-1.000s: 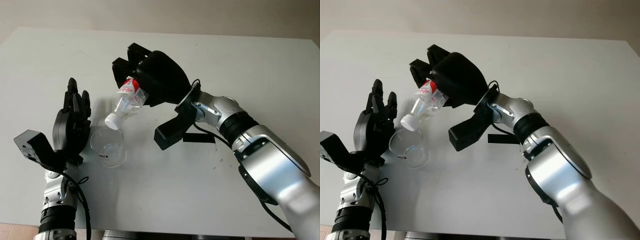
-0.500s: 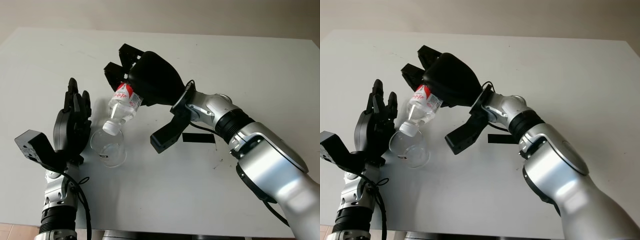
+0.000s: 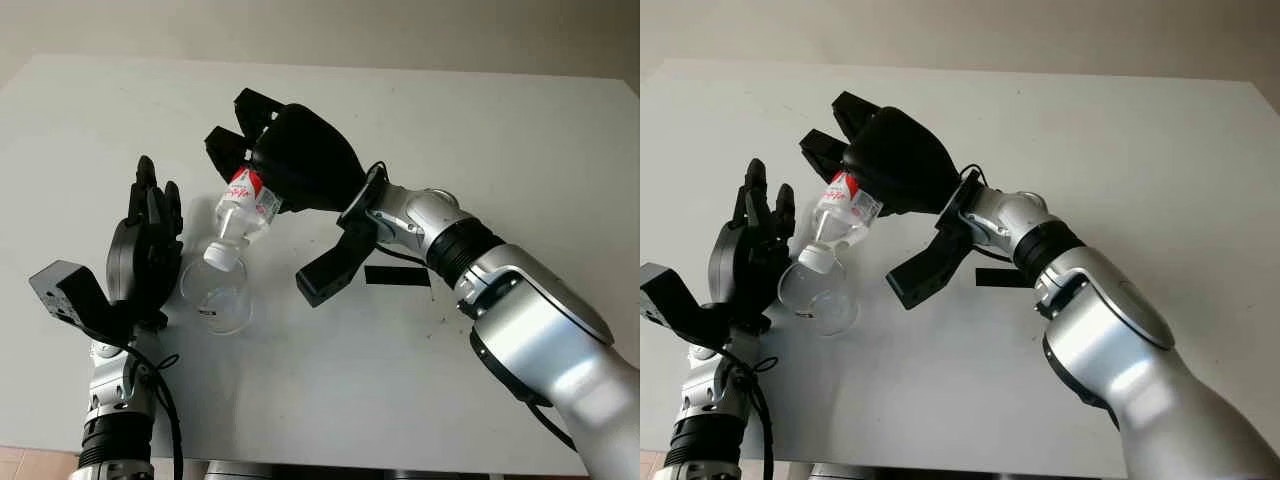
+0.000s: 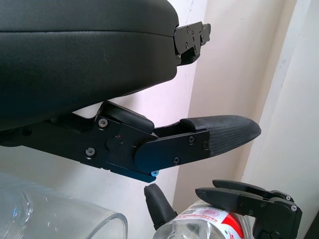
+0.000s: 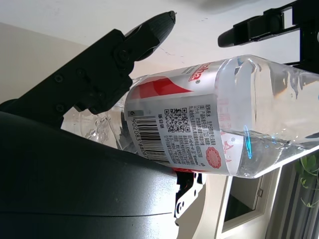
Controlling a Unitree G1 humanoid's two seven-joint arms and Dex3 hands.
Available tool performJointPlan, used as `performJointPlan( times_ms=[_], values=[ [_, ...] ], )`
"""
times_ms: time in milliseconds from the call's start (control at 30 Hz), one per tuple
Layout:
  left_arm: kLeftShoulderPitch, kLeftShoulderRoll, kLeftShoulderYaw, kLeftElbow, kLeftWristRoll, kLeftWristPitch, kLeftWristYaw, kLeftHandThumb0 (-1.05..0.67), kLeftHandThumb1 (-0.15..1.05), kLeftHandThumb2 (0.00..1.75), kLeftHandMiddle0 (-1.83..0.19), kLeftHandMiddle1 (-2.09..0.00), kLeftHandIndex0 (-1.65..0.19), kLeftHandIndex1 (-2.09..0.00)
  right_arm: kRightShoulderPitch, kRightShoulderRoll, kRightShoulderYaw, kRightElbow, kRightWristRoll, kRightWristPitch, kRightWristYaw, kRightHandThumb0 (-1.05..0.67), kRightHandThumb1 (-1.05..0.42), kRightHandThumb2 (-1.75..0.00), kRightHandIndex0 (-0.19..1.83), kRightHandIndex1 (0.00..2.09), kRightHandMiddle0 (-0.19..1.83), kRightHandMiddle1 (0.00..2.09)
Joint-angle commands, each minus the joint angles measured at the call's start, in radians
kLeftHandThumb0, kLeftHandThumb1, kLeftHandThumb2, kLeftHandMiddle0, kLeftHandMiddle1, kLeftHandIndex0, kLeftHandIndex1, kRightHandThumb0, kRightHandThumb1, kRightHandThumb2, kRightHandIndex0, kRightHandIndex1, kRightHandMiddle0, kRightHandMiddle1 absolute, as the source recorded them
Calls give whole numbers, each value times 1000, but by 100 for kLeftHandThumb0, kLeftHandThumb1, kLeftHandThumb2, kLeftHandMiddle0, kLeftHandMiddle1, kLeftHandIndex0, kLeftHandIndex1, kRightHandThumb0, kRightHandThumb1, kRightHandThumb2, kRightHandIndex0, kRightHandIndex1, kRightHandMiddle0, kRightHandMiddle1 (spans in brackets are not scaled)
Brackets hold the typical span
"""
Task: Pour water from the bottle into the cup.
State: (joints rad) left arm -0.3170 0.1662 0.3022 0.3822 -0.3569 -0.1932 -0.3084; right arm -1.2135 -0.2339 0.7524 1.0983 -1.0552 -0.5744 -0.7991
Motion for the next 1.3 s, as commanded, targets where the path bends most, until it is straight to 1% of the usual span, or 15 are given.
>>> performJointPlan(
  times_ms=[0,100,133,167,233,333,400,467,567,667,733,867,967,1100,1267],
  values=[
    [45,-17,-4,31,2,0,-5,-84,105,61,17,-5,19,-1,-26,3,5,-10,-4,9,-15,-31,-105,-10,98,208,57,209],
    [45,-16,-3,32,0,-1,-9,-84,105,61,17,-5,19,0,-22,6,0,-4,7,5,-23,-32,-102,-9,111,209,60,209],
    [46,-16,-3,31,-1,1,-8,-84,105,61,17,-5,19,0,-18,9,-14,-1,28,-6,-10,-32,-102,-8,109,209,60,209],
    [46,-16,-3,30,-1,1,-8,-84,105,61,16,-5,19,0,-10,14,-38,5,65,-22,17,-30,-103,-10,95,209,55,209],
    [46,-14,-3,30,-2,2,-11,-84,105,61,16,-5,19,0,8,21,-89,15,148,-49,85,-26,-104,-16,93,209,54,209],
    [46,-14,-5,29,2,1,-9,-84,105,61,16,-5,19,0,41,26,-173,23,284,-83,201,-18,-97,-25,122,209,76,209],
    [44,-14,-4,33,0,1,-12,-84,105,61,16,-5,19,0,70,34,-236,19,381,-87,291,-14,-85,-49,137,209,102,209],
    [43,-14,-3,38,-1,0,-12,-85,105,61,16,-5,19,-1,112,40,-316,1,508,-79,424,-14,-82,-60,141,209,110,209],
    [46,-13,-5,35,1,-2,-14,-84,105,61,16,-5,19,-1,158,48,-401,-33,634,-58,556,-13,-84,-59,139,209,109,209],
    [48,-12,-6,38,2,-9,-20,-84,105,62,16,-5,19,-1,207,60,-485,-64,753,-35,659,-13,-98,-34,127,209,95,209],
    [51,-12,-6,35,2,-5,-18,-84,105,62,16,-6,19,-1,240,63,-533,-103,818,25,721,-16,-103,-25,124,209,95,209],
    [60,-11,-8,23,4,-2,-16,-84,105,63,16,-5,19,-1,325,63,-628,-258,962,206,859,-20,-105,-22,105,209,88,209],
    [67,-10,-12,14,10,4,-10,-84,105,62,16,-6,19,-2,393,75,-709,-409,1110,411,965,-18,-105,-27,108,209,85,209],
    [72,-15,-15,13,7,13,-12,-83,105,64,16,-5,19,0,492,60,-783,-655,1253,744,1023,-20,-105,-29,112,209,53,209],
    [74,-19,-17,12,4,22,-13,-85,105,61,16,-5,19,-1,571,32,-814,-830,1291,916,1047,-24,-105,-26,117,209,47,209]
  ],
)
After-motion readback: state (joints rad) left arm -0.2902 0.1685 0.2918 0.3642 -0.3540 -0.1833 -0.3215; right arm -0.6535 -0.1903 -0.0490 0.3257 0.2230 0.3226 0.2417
